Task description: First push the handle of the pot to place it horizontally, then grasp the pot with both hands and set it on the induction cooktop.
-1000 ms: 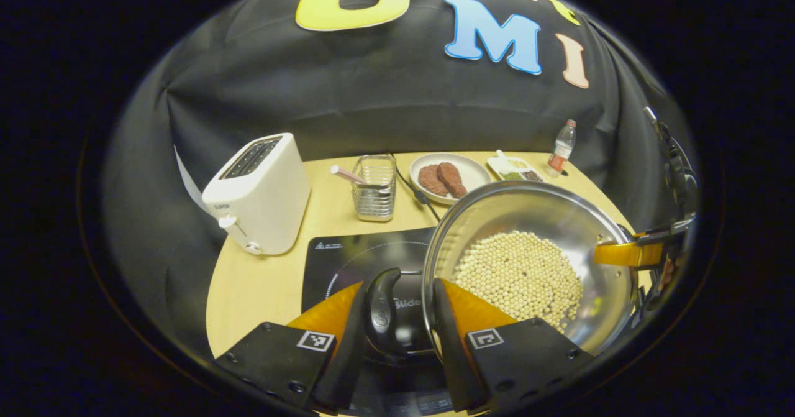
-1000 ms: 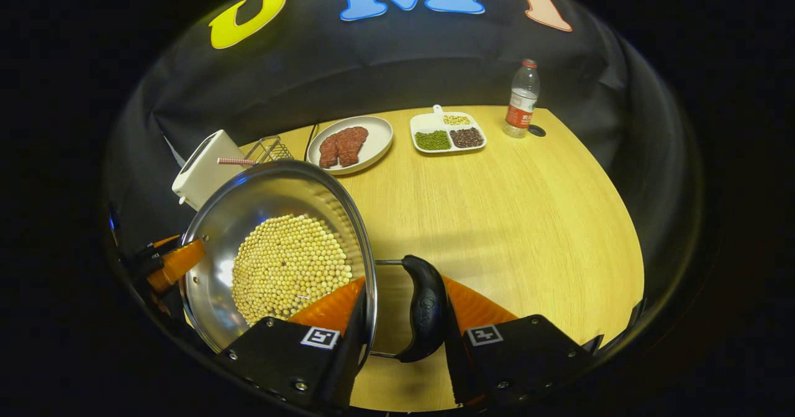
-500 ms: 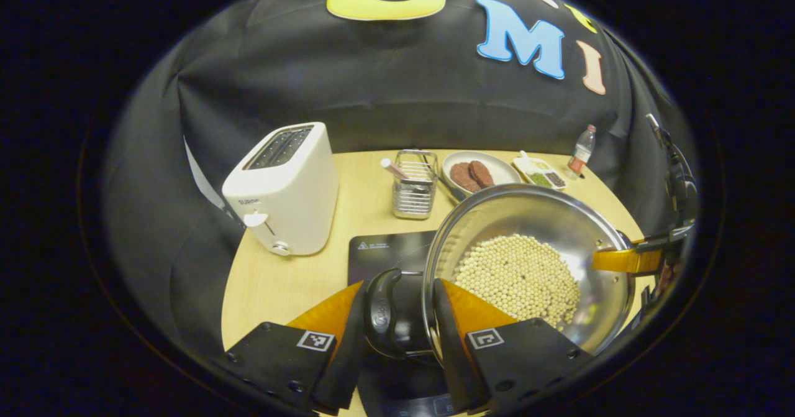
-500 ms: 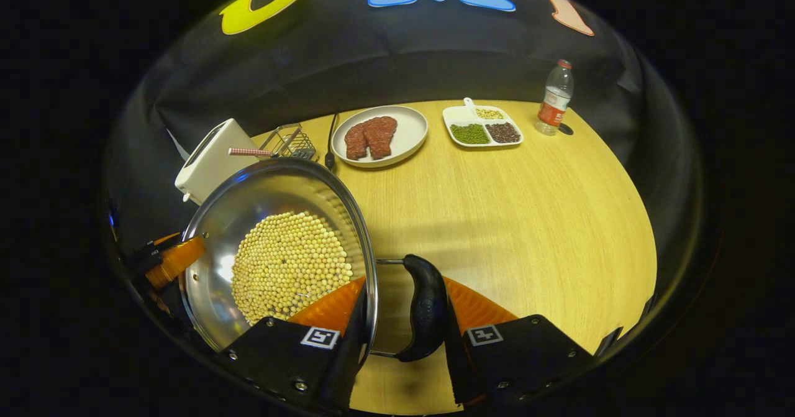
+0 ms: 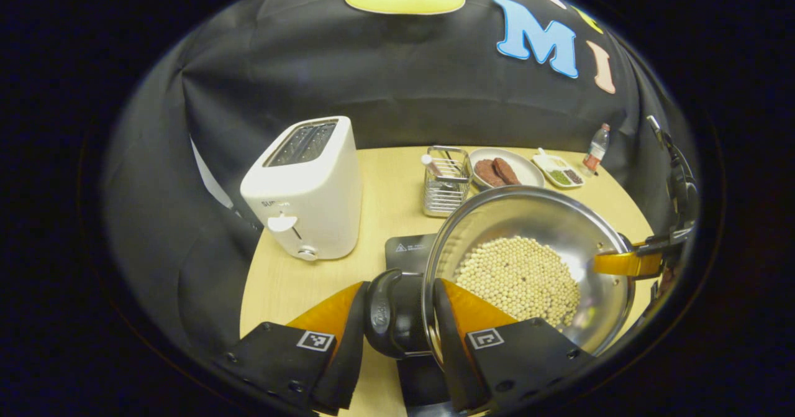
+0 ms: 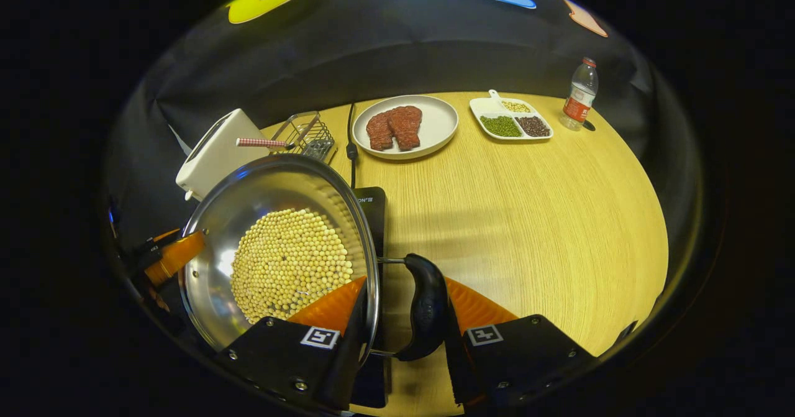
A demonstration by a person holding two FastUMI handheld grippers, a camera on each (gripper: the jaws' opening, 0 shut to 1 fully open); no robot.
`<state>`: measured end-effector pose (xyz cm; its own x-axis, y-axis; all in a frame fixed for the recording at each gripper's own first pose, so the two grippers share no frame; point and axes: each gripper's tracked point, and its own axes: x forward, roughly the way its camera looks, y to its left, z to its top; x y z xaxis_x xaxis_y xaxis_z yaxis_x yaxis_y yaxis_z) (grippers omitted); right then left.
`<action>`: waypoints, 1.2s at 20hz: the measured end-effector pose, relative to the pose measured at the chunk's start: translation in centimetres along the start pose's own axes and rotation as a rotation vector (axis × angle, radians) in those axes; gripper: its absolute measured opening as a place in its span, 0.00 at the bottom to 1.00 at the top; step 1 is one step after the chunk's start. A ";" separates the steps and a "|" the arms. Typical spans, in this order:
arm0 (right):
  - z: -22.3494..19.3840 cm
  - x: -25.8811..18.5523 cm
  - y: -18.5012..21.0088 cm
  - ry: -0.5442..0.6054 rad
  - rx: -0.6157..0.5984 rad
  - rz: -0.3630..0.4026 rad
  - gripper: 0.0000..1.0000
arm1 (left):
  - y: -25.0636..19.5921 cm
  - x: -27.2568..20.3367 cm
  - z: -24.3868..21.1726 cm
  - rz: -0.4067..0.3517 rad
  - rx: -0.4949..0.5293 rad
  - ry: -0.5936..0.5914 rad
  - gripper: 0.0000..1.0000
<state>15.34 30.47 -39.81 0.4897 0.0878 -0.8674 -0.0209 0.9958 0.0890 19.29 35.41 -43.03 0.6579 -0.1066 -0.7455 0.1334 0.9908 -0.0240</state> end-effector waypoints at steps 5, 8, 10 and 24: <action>0.4 0.4 0.6 0.003 0.002 -0.004 0.60 | 0.7 0.6 0.1 0.001 -0.005 0.001 0.60; 0.3 0.7 0.8 0.011 0.002 -0.005 0.60 | 0.8 1.0 0.0 0.003 -0.003 0.008 0.60; 0.3 1.0 0.9 0.011 0.003 -0.007 0.60 | 0.9 1.2 -0.1 0.005 0.003 0.008 0.60; 1.3 1.4 1.7 -0.031 -0.011 -0.007 0.60 | 1.8 1.5 -0.3 -0.004 -0.044 -0.048 0.65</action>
<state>17.15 32.27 -40.25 0.5162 0.0802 -0.8527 -0.0272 0.9966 0.0773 20.31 37.07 -44.42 0.6926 -0.1135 -0.7123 0.1043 0.9929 -0.0568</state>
